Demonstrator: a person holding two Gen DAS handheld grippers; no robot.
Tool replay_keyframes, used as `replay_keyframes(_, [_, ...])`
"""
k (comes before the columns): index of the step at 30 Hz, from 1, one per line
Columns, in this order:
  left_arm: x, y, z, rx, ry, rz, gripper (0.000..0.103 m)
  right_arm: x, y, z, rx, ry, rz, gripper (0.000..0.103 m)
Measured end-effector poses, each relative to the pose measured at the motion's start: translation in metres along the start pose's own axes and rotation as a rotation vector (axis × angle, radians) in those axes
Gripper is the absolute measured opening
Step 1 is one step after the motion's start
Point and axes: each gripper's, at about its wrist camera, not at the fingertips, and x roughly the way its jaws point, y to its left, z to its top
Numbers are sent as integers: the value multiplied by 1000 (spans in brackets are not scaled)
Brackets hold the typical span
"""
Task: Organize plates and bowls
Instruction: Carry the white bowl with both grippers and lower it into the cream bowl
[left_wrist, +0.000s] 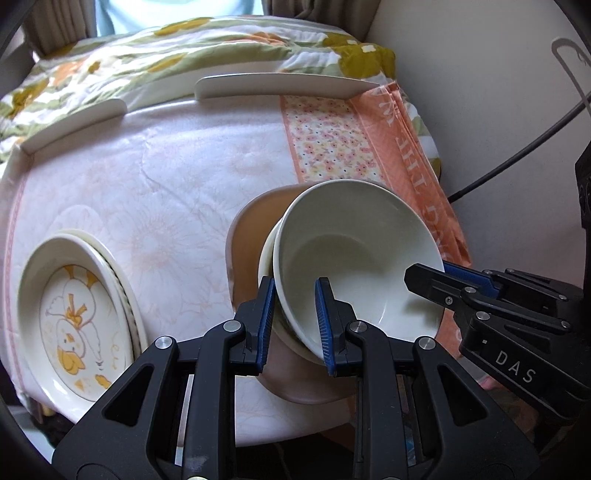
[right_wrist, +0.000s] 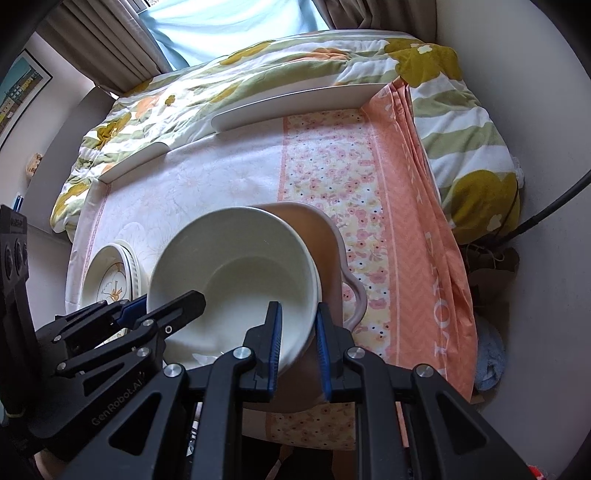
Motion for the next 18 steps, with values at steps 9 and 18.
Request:
replay_keyframes(9, [1,-10,-2,98,-22,76,20,0,-1,-1,14,-3,2,16])
replay_keyframes(18, [2,-7,-1,109,-31,77,20,0,2,-1,5,-3,-10,16])
